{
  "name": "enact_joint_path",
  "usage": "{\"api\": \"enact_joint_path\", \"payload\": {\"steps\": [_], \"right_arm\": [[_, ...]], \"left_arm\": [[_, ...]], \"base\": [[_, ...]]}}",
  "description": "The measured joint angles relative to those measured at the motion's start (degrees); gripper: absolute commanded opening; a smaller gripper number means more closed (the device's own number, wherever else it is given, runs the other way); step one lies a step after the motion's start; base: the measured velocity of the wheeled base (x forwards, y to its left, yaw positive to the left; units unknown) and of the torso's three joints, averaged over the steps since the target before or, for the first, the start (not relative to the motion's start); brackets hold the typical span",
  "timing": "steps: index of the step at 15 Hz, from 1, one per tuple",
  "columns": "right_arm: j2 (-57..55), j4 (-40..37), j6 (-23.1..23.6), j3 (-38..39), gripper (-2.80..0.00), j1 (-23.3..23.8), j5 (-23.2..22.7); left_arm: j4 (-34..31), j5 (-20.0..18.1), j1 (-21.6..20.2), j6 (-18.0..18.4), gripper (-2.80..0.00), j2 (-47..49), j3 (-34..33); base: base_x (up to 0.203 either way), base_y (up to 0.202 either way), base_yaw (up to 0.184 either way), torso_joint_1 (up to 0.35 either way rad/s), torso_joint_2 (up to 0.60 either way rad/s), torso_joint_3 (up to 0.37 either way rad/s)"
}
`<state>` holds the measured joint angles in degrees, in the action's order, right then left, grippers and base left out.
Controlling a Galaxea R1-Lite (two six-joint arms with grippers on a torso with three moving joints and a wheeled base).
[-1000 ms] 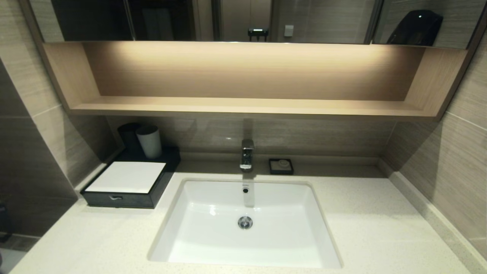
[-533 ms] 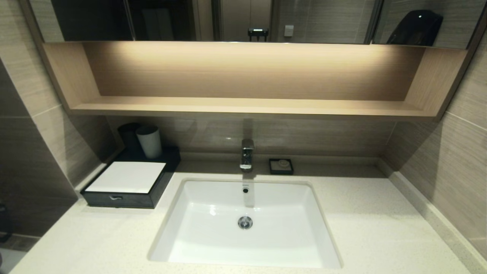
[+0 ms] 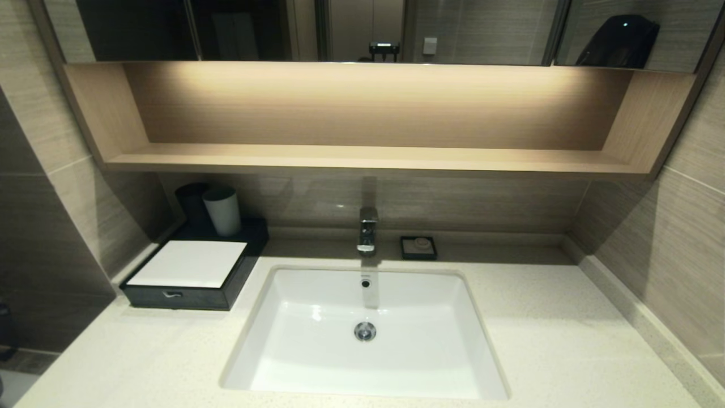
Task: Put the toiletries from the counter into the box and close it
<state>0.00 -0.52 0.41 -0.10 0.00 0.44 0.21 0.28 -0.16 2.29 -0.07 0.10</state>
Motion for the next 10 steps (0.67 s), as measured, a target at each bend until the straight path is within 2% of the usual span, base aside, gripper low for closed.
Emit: {"api": "enact_joint_path", "payload": {"steps": [10], "right_arm": [[0.0,0.0,0.0,0.0,-2.80,0.0,0.0]], "left_arm": [[0.1,0.1,0.0,-0.3,-2.80,0.0,0.0]], "base": [[0.000,0.000,0.000,0.000,0.00,0.000]]}}
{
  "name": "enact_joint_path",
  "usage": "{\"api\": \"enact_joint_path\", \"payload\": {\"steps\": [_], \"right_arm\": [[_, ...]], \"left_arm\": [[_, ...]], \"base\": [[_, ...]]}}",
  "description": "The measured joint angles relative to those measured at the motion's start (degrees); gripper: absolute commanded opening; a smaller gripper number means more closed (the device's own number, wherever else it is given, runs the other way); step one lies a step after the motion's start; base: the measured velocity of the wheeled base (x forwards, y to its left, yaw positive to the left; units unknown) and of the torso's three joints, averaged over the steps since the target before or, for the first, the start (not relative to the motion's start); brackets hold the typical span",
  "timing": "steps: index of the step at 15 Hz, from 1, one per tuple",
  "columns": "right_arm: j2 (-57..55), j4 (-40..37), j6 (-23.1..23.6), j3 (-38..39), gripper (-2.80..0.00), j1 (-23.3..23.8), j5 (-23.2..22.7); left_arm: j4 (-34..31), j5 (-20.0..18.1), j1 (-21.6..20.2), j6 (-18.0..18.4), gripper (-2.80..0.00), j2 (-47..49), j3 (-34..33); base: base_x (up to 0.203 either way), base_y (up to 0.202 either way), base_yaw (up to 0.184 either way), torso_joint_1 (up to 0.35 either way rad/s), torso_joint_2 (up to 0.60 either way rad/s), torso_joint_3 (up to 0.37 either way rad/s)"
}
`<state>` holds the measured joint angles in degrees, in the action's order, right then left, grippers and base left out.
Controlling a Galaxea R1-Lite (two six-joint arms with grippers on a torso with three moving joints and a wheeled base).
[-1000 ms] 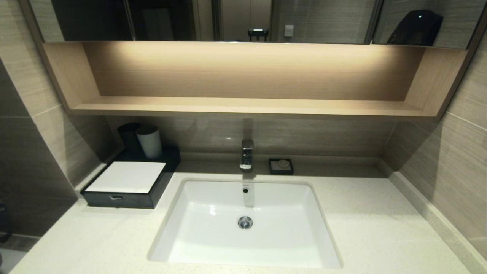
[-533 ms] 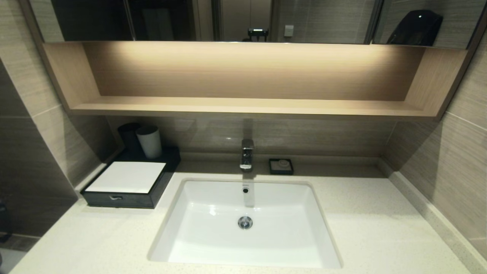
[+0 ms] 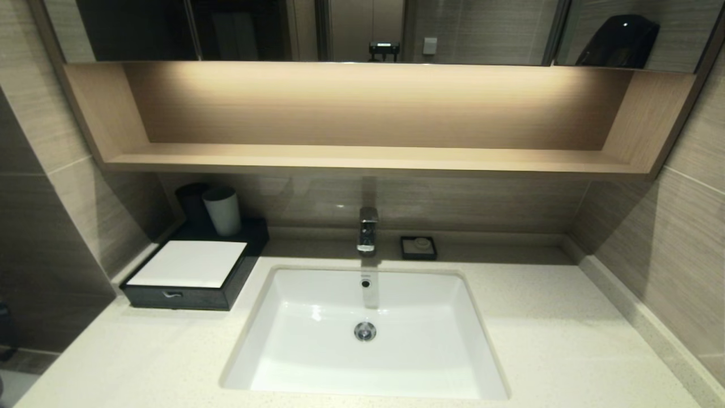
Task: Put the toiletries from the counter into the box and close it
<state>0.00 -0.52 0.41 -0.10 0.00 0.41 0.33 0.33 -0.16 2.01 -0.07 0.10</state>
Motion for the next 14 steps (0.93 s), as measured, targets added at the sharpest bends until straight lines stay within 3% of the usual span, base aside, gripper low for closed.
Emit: {"api": "enact_joint_path", "payload": {"steps": [14], "right_arm": [[0.0,0.0,0.1,0.0,-2.80,0.0,0.0]], "left_arm": [[0.0,0.0,0.0,0.0,-2.80,0.0,0.0]], "base": [[0.000,0.000,0.000,0.000,0.00,0.000]]}}
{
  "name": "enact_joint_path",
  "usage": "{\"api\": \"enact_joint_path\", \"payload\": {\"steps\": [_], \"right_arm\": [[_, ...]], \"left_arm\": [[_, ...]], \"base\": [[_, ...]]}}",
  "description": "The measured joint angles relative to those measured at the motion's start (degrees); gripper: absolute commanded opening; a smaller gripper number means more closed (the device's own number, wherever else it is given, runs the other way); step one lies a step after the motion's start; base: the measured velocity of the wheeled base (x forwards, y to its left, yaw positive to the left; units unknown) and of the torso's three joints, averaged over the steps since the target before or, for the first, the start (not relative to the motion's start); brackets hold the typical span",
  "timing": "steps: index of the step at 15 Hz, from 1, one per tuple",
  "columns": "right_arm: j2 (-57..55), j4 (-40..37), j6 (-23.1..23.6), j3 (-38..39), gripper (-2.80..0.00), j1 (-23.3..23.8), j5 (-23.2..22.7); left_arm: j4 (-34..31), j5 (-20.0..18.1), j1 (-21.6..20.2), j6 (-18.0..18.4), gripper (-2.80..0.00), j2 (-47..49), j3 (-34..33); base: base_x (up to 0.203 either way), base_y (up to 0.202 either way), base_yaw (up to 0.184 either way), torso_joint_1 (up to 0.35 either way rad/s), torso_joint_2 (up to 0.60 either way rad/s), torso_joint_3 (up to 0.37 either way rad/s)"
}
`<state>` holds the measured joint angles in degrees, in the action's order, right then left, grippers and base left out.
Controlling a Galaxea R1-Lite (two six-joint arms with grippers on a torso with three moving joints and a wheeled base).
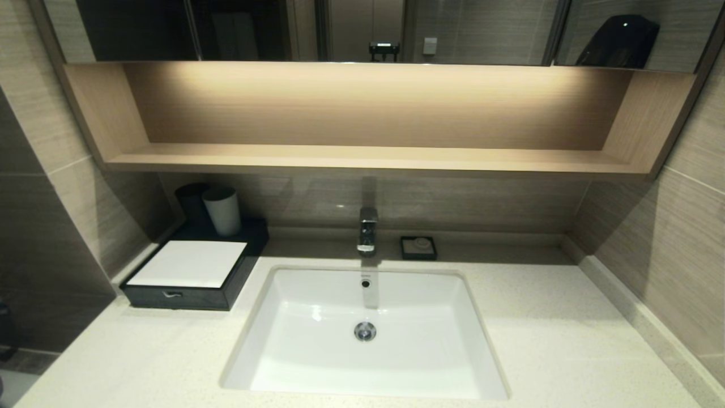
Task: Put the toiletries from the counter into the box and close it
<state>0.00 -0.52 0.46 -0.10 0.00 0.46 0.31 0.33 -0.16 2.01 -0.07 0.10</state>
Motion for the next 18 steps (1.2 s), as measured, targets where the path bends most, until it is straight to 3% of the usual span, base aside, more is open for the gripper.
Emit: {"api": "enact_joint_path", "payload": {"steps": [18], "right_arm": [[0.0,0.0,0.0,0.0,-2.80,0.0,0.0]], "left_arm": [[0.0,0.0,0.0,0.0,-2.80,0.0,0.0]], "base": [[0.000,0.000,0.000,0.000,0.00,0.000]]}}
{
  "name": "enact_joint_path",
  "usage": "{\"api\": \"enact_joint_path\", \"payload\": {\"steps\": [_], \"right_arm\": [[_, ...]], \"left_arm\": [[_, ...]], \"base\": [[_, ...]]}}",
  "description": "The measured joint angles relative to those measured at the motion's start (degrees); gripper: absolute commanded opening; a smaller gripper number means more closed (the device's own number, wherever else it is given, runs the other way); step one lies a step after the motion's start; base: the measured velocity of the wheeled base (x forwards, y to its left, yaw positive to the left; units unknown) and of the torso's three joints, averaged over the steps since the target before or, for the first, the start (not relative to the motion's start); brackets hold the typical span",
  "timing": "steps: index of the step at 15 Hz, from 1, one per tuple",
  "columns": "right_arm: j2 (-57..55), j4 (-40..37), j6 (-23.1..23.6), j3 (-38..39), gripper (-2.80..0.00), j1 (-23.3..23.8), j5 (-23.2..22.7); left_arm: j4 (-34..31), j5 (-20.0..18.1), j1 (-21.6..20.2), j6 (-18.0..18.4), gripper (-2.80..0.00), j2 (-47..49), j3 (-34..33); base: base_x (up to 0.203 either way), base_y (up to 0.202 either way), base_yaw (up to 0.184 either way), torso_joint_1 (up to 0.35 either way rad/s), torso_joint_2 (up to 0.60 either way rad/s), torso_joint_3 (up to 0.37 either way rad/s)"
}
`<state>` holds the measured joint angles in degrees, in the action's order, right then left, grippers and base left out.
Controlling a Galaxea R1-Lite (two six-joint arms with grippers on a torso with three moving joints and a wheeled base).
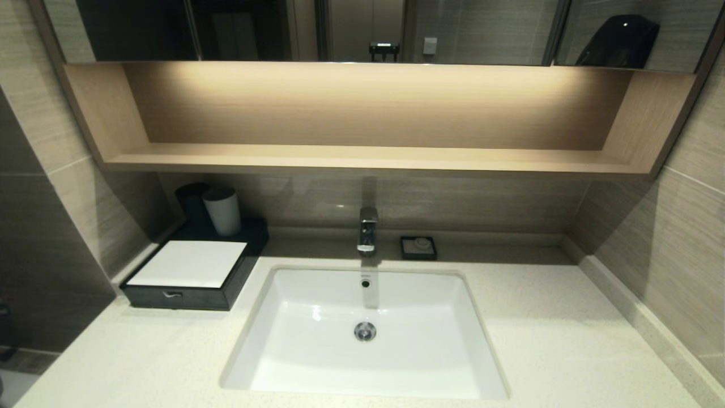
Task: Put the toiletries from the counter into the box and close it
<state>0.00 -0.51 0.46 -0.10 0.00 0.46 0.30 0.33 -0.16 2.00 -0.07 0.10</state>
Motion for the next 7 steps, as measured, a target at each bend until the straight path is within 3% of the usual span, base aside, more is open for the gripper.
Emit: {"api": "enact_joint_path", "payload": {"steps": [7], "right_arm": [[0.0,0.0,-0.1,0.0,-2.80,0.0,0.0]], "left_arm": [[0.0,0.0,0.0,0.0,-2.80,0.0,0.0]], "base": [[0.000,0.000,0.000,0.000,0.00,0.000]]}}
